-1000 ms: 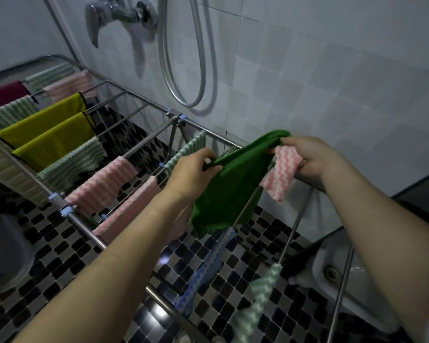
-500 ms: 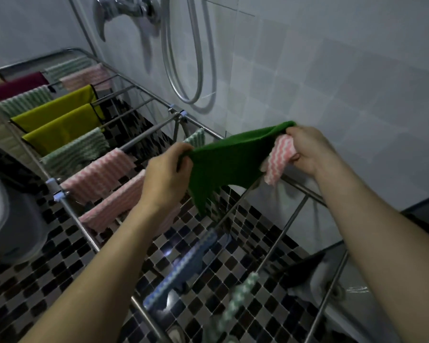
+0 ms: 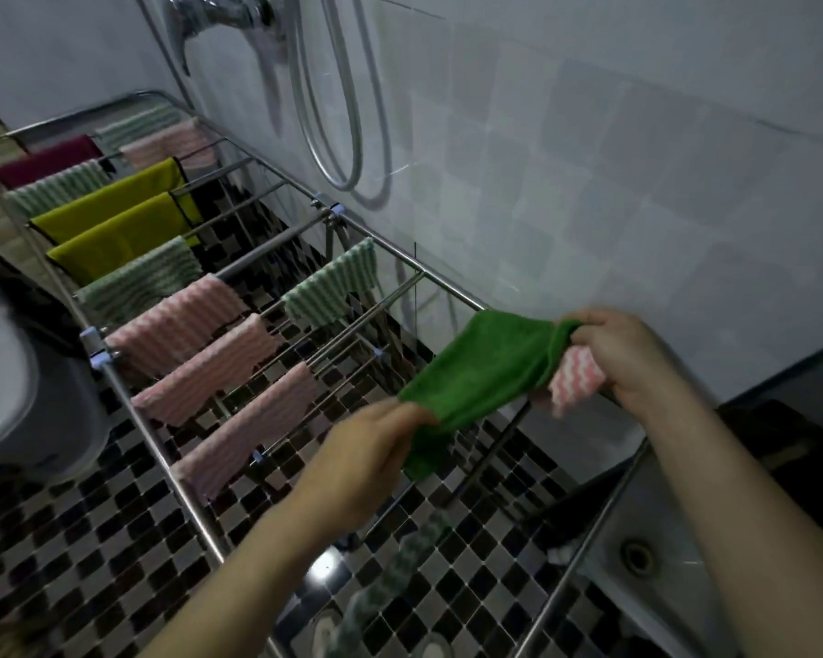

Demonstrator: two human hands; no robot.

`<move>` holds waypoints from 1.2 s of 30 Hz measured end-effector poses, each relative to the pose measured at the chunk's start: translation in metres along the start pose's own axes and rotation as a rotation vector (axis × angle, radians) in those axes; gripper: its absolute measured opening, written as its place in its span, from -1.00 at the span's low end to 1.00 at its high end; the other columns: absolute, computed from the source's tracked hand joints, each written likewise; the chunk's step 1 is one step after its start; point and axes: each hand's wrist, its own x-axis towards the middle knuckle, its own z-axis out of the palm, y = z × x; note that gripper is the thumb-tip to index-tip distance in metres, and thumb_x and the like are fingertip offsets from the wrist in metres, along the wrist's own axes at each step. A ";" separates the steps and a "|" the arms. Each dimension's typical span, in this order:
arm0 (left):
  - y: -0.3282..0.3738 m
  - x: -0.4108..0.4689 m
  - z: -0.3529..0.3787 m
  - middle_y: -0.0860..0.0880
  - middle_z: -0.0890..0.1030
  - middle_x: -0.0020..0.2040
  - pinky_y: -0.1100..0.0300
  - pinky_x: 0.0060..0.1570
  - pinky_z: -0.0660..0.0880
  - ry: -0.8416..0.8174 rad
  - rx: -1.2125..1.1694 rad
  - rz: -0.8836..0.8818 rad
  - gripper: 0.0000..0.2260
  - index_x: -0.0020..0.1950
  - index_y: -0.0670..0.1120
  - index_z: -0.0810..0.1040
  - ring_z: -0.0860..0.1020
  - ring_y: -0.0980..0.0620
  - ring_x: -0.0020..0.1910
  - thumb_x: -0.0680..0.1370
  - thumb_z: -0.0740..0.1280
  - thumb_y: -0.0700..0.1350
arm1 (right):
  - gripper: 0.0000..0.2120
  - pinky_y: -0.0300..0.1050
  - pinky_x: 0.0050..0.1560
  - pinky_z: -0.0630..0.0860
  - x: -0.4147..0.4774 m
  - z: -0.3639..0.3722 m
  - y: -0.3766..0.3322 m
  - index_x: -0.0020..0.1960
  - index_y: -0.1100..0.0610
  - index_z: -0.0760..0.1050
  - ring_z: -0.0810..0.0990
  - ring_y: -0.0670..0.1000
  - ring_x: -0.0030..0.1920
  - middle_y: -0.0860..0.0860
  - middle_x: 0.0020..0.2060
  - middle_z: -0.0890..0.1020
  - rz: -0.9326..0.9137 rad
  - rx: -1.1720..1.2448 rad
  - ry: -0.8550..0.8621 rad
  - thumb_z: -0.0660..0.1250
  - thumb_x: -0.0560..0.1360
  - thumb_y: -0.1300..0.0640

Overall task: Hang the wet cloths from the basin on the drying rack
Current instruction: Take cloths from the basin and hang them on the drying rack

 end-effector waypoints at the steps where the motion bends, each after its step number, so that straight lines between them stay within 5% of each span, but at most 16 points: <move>1: 0.002 -0.002 0.011 0.09 0.55 0.14 0.34 0.03 0.48 -0.059 0.062 -0.023 -0.72 0.26 0.08 0.49 0.52 0.18 0.04 0.59 0.13 -0.08 | -0.76 -0.03 -0.03 0.52 0.001 -0.004 0.002 -0.03 0.27 0.59 0.59 0.10 -0.19 0.19 -0.19 0.63 0.019 -0.049 -0.005 0.19 0.48 0.47; 4: -0.001 -0.004 0.044 0.04 0.52 0.09 0.11 0.00 0.53 -0.205 0.295 -0.064 -0.71 0.32 0.08 0.43 0.52 0.04 0.01 0.61 0.19 -0.14 | -0.78 -0.15 -0.04 0.50 0.001 -0.007 0.001 0.07 0.22 0.60 0.58 0.04 -0.13 0.17 -0.06 0.64 -0.031 -0.206 0.030 0.30 0.47 0.38; 8: -0.016 -0.002 0.067 -0.05 0.54 0.09 -0.04 0.01 0.52 -0.407 0.373 -0.177 -0.73 0.28 0.01 0.44 0.51 -0.07 0.06 0.60 0.12 -0.07 | -0.89 0.03 0.07 0.59 0.004 0.003 -0.004 -0.10 0.13 0.65 0.66 0.14 -0.14 0.16 -0.17 0.70 -0.033 -0.336 -0.048 0.42 0.38 0.25; 14: -0.016 0.004 0.067 -0.16 0.59 0.03 0.00 -0.12 0.54 -0.666 0.446 -0.335 -0.63 0.34 -0.09 0.37 0.57 -0.16 0.00 0.54 0.16 -0.28 | -0.75 0.02 -0.26 0.60 0.005 0.015 -0.032 -0.02 0.26 0.63 0.64 0.17 -0.33 0.09 -0.44 0.62 0.086 -0.416 -0.317 0.48 0.40 0.10; 17: -0.015 0.012 0.064 -0.12 0.62 -0.07 -0.02 -0.12 0.59 -0.489 0.355 -0.354 -0.79 0.13 -0.11 0.50 0.61 -0.13 -0.11 0.55 0.16 -0.26 | -0.69 0.23 -0.03 0.60 0.013 0.018 -0.044 -0.03 0.25 0.64 0.67 0.24 -0.19 0.18 -0.35 0.63 0.080 -0.343 -0.327 0.51 0.35 0.05; 21: -0.016 0.012 0.042 0.01 0.61 -0.04 0.13 -0.07 0.56 -0.004 0.182 -0.428 -0.83 0.06 -0.04 0.59 0.58 0.06 -0.14 0.61 0.21 -0.12 | -0.82 -0.03 -0.13 0.57 0.027 0.047 -0.020 -0.17 0.26 0.61 0.60 0.11 -0.35 0.16 -0.37 0.63 0.134 -0.445 -0.218 0.42 0.45 0.13; 24: -0.031 0.008 0.023 0.05 0.62 -0.09 0.10 -0.11 0.57 0.207 0.092 -0.593 -0.86 0.04 -0.03 0.60 0.56 0.12 -0.20 0.60 0.26 -0.07 | -0.71 -0.16 -0.25 0.45 0.034 0.067 0.004 -0.31 0.25 0.53 0.54 0.07 -0.43 0.13 -0.50 0.59 0.269 -0.385 -0.166 0.31 0.52 0.11; 27: -0.043 0.006 0.020 0.09 0.63 -0.16 0.04 -0.11 0.58 0.160 -0.026 -0.758 -0.82 -0.01 -0.05 0.63 0.56 0.13 -0.26 0.59 0.27 0.00 | -0.62 -0.17 -0.27 0.47 0.042 0.082 0.018 -0.32 0.27 0.50 0.53 0.06 -0.48 0.07 -0.61 0.57 0.403 -0.080 -0.109 0.23 0.58 0.08; 30: -0.051 0.007 0.021 0.08 0.65 -0.21 0.09 -0.17 0.58 0.126 -0.077 -0.818 -0.82 -0.02 -0.03 0.67 0.58 0.13 -0.29 0.57 0.31 0.01 | -0.66 -0.21 -0.42 0.46 0.046 0.097 0.026 -0.17 0.29 0.51 0.58 0.05 -0.49 0.12 -0.48 0.63 0.484 0.198 -0.101 0.21 0.60 0.04; 33: -0.054 0.007 0.021 0.09 0.66 -0.19 0.21 -0.22 0.57 0.117 -0.139 -0.827 -0.84 -0.02 -0.04 0.68 0.59 0.17 -0.27 0.54 0.36 0.00 | -0.65 -0.06 -0.25 0.57 0.052 0.108 0.036 0.05 0.28 0.54 0.66 0.15 -0.18 0.19 -0.14 0.67 0.501 0.306 -0.043 0.26 0.57 -0.04; 36: -0.051 0.005 0.022 0.12 0.66 -0.16 0.30 -0.24 0.53 0.136 -0.111 -0.779 -0.86 0.01 -0.02 0.68 0.58 0.22 -0.26 0.52 0.40 -0.01 | -0.72 0.06 -0.08 0.59 0.052 0.109 0.037 -0.14 0.26 0.52 0.64 0.13 -0.21 0.14 -0.23 0.63 0.483 0.347 0.018 0.32 0.55 0.02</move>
